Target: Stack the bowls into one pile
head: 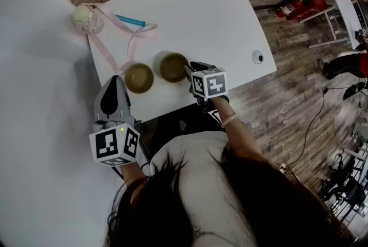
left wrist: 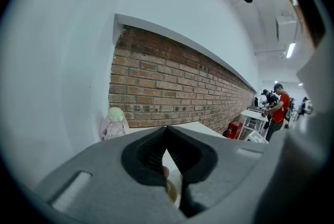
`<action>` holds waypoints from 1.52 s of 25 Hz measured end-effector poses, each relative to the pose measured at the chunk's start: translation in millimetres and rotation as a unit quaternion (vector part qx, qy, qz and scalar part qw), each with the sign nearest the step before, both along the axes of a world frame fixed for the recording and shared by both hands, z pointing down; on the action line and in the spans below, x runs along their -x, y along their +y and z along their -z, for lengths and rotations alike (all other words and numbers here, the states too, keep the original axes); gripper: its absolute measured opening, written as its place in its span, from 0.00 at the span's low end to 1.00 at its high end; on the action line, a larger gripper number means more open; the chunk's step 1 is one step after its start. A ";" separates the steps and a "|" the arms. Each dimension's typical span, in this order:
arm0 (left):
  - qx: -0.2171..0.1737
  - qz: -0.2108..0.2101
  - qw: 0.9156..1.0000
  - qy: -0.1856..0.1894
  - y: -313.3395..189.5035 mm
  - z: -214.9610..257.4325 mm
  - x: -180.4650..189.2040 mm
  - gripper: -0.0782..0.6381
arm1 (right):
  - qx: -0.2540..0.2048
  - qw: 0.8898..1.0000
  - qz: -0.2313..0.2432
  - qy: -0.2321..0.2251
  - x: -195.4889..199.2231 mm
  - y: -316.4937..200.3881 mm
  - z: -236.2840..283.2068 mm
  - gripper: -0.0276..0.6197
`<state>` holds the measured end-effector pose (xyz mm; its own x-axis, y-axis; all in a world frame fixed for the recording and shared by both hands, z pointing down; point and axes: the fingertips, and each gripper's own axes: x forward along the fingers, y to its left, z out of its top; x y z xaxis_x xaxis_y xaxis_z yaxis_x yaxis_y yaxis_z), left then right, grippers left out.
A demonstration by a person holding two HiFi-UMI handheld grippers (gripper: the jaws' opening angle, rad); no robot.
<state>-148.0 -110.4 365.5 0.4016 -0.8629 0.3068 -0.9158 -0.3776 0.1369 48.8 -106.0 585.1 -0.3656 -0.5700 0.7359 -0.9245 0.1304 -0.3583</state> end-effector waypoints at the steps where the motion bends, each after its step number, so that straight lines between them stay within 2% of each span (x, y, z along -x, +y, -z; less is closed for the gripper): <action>1: 0.001 0.000 1.000 0.000 0.1 -0.9 -1.2 0.11 | 0.002 1.000 0.001 -0.001 -0.3 0.6 -1.3 0.18; 27: 0.037 0.022 0.999 -0.016 1.8 -22.5 0.1 0.11 | 0.037 0.999 0.012 -0.021 4.7 -5.3 -30.7 0.18; 38: 0.037 0.020 0.999 -0.019 0.8 -21.0 2.8 0.11 | 0.038 0.999 -0.002 -0.021 5.2 -6.8 -29.8 0.11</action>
<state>-150.8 -109.6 386.5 0.3544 -0.8524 0.3845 -0.9349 -0.3314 0.1269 43.6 -112.8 614.9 -0.3956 -0.5148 0.7606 -0.9087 0.0988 -0.4057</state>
